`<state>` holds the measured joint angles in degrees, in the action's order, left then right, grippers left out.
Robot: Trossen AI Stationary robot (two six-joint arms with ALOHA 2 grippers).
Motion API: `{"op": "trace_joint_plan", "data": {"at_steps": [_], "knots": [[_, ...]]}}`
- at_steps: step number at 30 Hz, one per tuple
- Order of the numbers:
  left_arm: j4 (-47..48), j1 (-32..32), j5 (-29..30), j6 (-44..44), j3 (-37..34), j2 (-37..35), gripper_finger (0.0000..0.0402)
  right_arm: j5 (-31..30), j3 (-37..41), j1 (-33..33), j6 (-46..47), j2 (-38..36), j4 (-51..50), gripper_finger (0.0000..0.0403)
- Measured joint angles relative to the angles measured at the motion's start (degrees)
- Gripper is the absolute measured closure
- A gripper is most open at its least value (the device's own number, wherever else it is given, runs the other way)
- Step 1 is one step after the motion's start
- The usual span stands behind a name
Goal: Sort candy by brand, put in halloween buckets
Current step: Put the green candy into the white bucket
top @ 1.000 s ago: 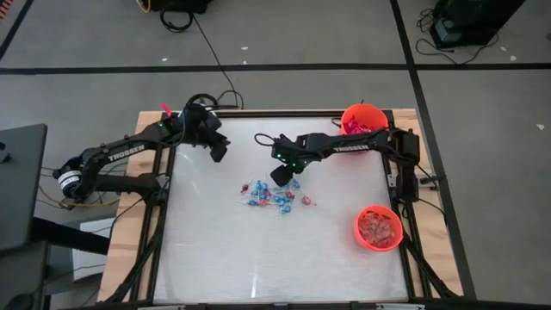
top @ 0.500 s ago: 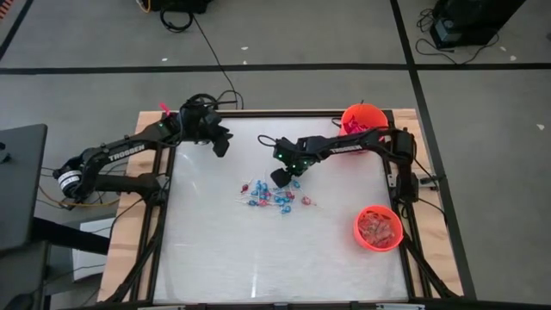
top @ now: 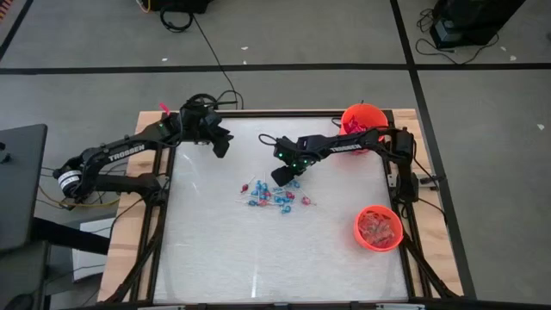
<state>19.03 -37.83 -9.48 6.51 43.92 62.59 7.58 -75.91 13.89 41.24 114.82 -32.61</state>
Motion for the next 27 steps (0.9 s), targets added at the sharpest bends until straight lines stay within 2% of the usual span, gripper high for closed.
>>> {"op": "trace_joint_plan", "data": {"at_steps": [4, 8, 13, 15, 20, 23, 27], "knots": [[-1.0, 1.0, -2.5, 0.2, 0.0, 0.0, 0.0266, 0.7, 0.2, 0.0, -0.4, -1.8, 2.8, 0.0297], [-3.8, 1.4, -7.0, 2.8, -0.1, 0.0, 0.0265, 1.5, 0.2, 0.4, -3.2, -6.2, 11.2, 0.0273], [-16.0, 1.5, -16.2, 9.0, -3.4, 0.0, 0.0257, -0.9, 0.1, 1.6, -6.4, -11.4, 24.5, 0.0268], [-20.6, 1.5, -17.4, 10.7, -5.0, 0.0, 0.0249, -2.5, 0.1, 2.3, -7.4, -13.3, 28.0, 0.0271], [-29.9, 1.5, -17.5, 12.6, -8.0, 0.0, 0.0209, -4.0, 0.1, 4.3, -10.8, -15.7, 32.0, 0.0272], [-36.9, 1.8, -17.5, 14.4, -8.5, 0.5, 0.0177, -2.1, 0.1, 5.1, -11.5, -16.1, 34.4, 0.0272], [-41.7, 2.4, -17.5, 16.2, -8.6, 1.8, 0.0137, 0.0, 0.1, 5.4, -12.7, -16.0, 38.2, 0.0272]]}}
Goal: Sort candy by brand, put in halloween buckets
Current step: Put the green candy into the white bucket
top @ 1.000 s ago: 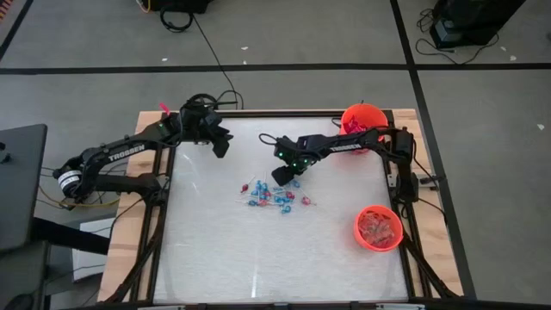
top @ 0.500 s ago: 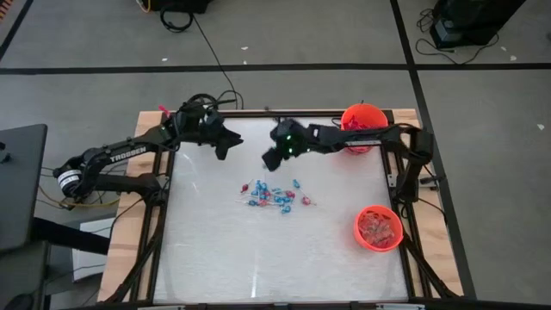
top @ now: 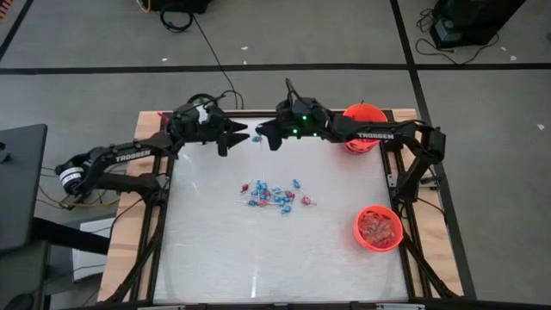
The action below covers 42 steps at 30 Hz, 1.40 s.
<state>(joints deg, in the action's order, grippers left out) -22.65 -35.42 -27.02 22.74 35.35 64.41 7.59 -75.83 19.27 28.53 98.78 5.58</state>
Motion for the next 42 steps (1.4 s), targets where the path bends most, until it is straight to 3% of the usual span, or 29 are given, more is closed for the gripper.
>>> {"op": "trace_joint_plan", "data": {"at_steps": [5, 11, 16, 26, 33, 39, 42], "knots": [[-2.1, 1.7, -0.1, 0.8, 0.0, 3.6, 0.0111, 2.6, 0.0, 0.0, -1.6, 0.0, 3.5, 0.0272], [-11.4, 3.3, -1.5, 4.6, 0.0, 8.0, 0.0130, 3.0, 0.0, 0.0, -3.0, 0.0, 3.7, 0.0272], [-15.2, 3.6, -2.3, 6.3, 0.0, 10.2, 0.0197, 3.4, 0.0, 0.0, -3.0, 0.0, 3.7, 0.0272], [-15.5, 3.6, -2.5, 6.2, 0.1, 10.6, 0.0383, 3.9, 0.0, 0.1, -3.2, 0.0, 3.5, 0.0273], [-15.5, 1.4, -2.4, 7.5, 0.1, 9.7, 0.0391, 3.5, 0.0, 0.4, -1.9, 0.0, 4.0, 0.0264], [-10.5, -8.3, 0.3, 10.6, 0.1, 6.3, 0.0395, 4.6, 0.0, 0.7, 0.1, 0.0, 3.3, 0.0218], [-3.5, -13.9, 0.2, 10.2, 0.1, 3.4, 0.0396, 4.2, 0.0, 0.8, 1.3, 0.0, 3.0, 0.0193]]}}
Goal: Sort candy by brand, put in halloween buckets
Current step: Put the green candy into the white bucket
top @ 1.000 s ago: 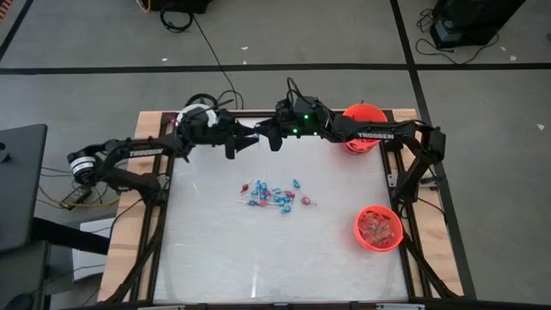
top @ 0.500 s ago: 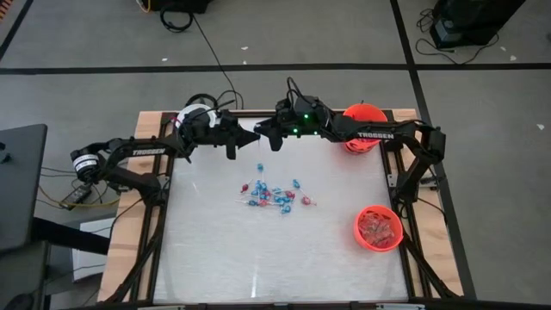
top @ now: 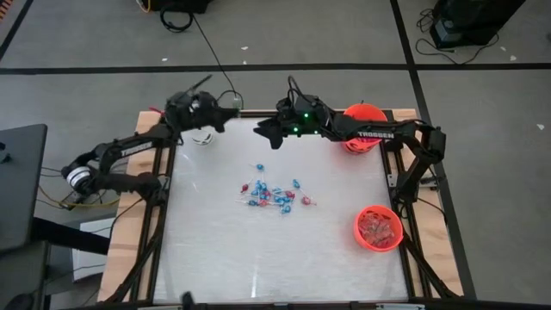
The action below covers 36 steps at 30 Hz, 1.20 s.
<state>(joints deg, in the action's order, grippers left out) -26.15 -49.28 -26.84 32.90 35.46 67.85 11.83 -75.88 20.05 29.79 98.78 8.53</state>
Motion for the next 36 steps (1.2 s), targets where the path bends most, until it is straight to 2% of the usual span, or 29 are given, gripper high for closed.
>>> {"op": "trace_joint_plan", "data": {"at_steps": [4, 8, 15, 19, 23, 27, 32, 36], "knots": [[14.3, -6.6, 2.9, -3.9, 0.0, -4.4, 0.0397, -3.4, 0.0, 0.0, 2.1, 0.1, -6.2, 0.0175], [28.8, -10.6, 8.3, -8.3, 0.0, -8.2, 0.0395, -4.4, 0.0, 0.0, -3.2, 2.1, -11.5, 0.0173], [44.3, -11.6, 17.4, -10.2, 0.0, -9.9, 0.0394, -4.1, 0.0, 0.2, -9.1, 8.1, -11.8, 0.0172], [48.4, -11.6, 22.0, -10.2, 0.2, -9.9, 0.0391, -2.3, 0.0, 0.5, -9.6, 12.8, -11.6, 0.0172], [49.5, -11.6, 21.6, -10.2, 1.2, -10.0, 0.0377, -2.1, 0.0, 0.5, -10.4, 15.8, -10.7, 0.0173], [50.7, -11.4, 21.6, -11.3, 6.6, -10.0, 0.0370, -1.7, 0.0, 0.6, -10.2, 16.5, -9.4, 0.0174], [59.0, -11.6, 30.6, -18.9, 13.9, -8.6, 0.0375, -1.8, 0.0, 1.0, -10.6, 16.5, -7.8, 0.0174], [63.5, -12.2, 30.4, -20.1, 15.7, -4.3, 0.0377, -1.3, 0.0, 1.7, -12.9, 17.5, -7.4, 0.0174]]}}
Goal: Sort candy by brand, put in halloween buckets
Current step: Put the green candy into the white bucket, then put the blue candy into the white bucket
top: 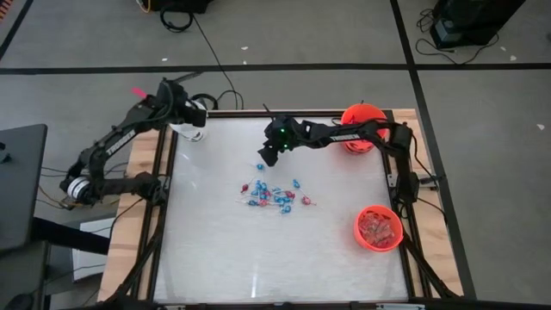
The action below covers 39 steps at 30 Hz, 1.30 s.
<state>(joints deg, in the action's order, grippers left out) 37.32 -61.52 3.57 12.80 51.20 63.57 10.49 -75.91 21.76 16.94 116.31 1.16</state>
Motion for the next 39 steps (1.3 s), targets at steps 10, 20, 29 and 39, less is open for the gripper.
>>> {"op": "trace_joint_plan", "data": {"at_steps": [10, 20, 29, 39], "knots": [[2.8, 0.8, 6.0, 5.9, 2.0, 9.7, 0.0372, 3.4, 0.1, -1.9, -13.9, 2.8, -3.0, 0.0174], [4.8, 2.0, 7.9, 5.6, 2.0, 14.6, 0.0317, 2.2, 0.0, -2.2, -17.4, 2.7, -2.9, 0.0174], [3.2, 2.0, -12.8, 0.7, 2.0, 14.6, 0.0214, 3.3, 0.1, -2.9, -22.2, 2.7, -4.8, 0.0157], [-3.2, 5.9, -21.0, 2.9, 2.0, 14.6, 0.0208, 1.3, 0.0, -6.3, -24.3, 2.7, -4.7, 0.0154]]}}
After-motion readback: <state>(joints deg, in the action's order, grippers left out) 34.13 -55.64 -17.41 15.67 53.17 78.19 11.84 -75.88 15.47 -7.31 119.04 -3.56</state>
